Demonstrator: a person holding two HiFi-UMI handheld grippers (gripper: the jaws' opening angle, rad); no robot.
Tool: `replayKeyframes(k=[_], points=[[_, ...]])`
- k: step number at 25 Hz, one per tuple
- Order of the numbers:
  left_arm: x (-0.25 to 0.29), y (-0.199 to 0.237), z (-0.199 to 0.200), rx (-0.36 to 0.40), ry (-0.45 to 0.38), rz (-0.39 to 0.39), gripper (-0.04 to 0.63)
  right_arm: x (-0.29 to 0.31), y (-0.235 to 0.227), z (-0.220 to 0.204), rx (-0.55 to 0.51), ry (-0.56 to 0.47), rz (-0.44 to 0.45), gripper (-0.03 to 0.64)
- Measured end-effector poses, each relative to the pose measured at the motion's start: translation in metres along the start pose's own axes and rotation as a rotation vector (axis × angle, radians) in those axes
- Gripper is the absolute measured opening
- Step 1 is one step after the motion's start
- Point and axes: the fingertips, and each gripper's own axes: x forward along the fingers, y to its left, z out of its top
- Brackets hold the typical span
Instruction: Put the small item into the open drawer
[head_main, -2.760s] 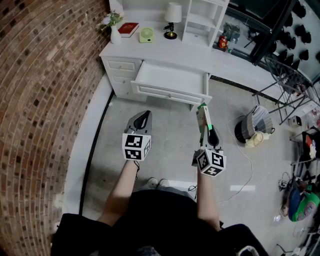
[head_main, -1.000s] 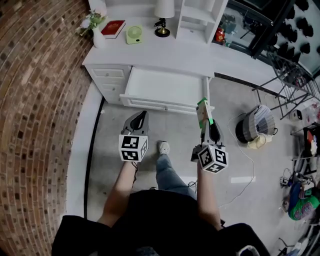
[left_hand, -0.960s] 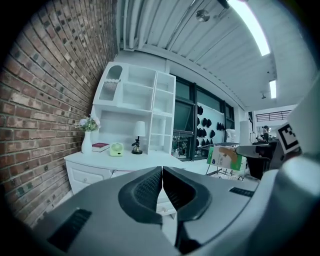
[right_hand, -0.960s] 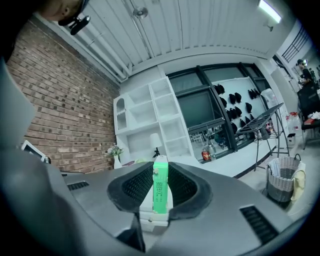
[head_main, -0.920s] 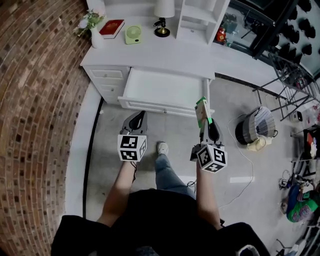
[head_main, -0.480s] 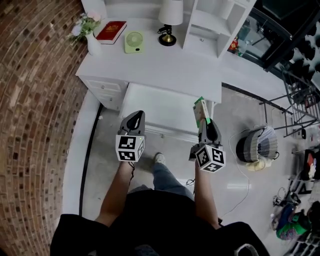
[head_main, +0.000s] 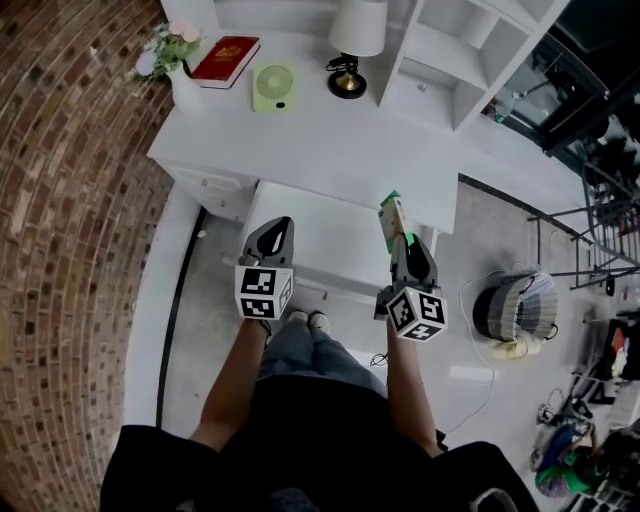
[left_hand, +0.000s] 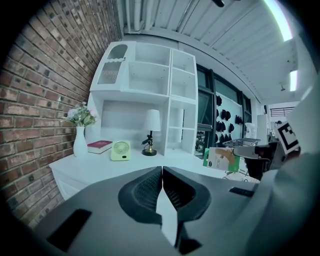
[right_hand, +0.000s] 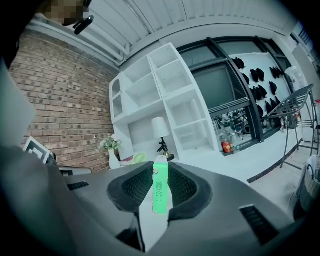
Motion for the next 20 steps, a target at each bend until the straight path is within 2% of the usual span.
replayKeyframes(k=[8, 20], points=[[0.037, 0.014, 0.005, 0.002, 0.033, -0.025, 0.025, 0.034, 0.006, -0.008, -0.010, 0.049, 0.026, 0.089], [0.065, 0.017, -0.049, -0.042, 0.146, -0.043, 0.024, 0.064, 0.019, -0.096, -0.006, 0.247, 0.107, 0.089]])
